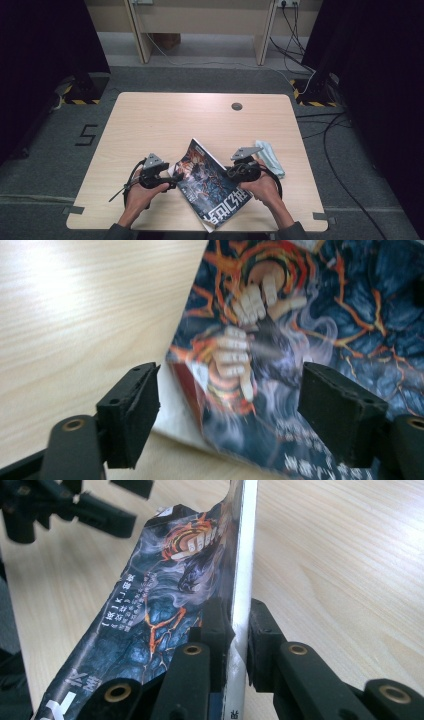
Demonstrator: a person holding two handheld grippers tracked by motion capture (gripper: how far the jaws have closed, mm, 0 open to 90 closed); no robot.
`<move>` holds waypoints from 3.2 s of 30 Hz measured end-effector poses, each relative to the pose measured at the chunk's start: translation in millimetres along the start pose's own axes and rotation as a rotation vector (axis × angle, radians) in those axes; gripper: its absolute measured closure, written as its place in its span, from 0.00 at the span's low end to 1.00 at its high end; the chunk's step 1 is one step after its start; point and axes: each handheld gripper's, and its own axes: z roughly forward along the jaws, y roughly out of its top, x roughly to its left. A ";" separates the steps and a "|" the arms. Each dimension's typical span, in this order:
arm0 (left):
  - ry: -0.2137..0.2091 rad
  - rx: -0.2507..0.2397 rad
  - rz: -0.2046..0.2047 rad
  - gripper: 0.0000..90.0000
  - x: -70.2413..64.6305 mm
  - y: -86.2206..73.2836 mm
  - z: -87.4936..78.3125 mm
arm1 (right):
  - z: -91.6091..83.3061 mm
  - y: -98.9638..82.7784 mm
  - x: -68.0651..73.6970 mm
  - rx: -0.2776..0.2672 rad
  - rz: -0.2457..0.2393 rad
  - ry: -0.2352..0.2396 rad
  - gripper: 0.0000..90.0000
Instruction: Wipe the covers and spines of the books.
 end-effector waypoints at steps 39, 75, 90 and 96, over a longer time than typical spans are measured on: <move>-0.266 -0.084 0.231 0.58 1.6 -2.5 8.1 | -16.2 5.3 20.1 0.047 -0.213 0.095 0.92; 0.031 -0.106 0.292 0.89 -1.4 -9.3 -23.7 | -57.3 -23.8 -67.8 0.014 0.148 -0.343 0.51; 0.014 -0.086 0.299 0.90 -13.7 -21.3 -35.6 | -52.3 -47.4 -92.8 0.009 0.246 -0.425 0.32; 0.006 -0.074 0.304 0.90 -21.9 -29.0 -39.6 | -52.5 -53.8 -98.9 0.040 0.231 -0.455 0.43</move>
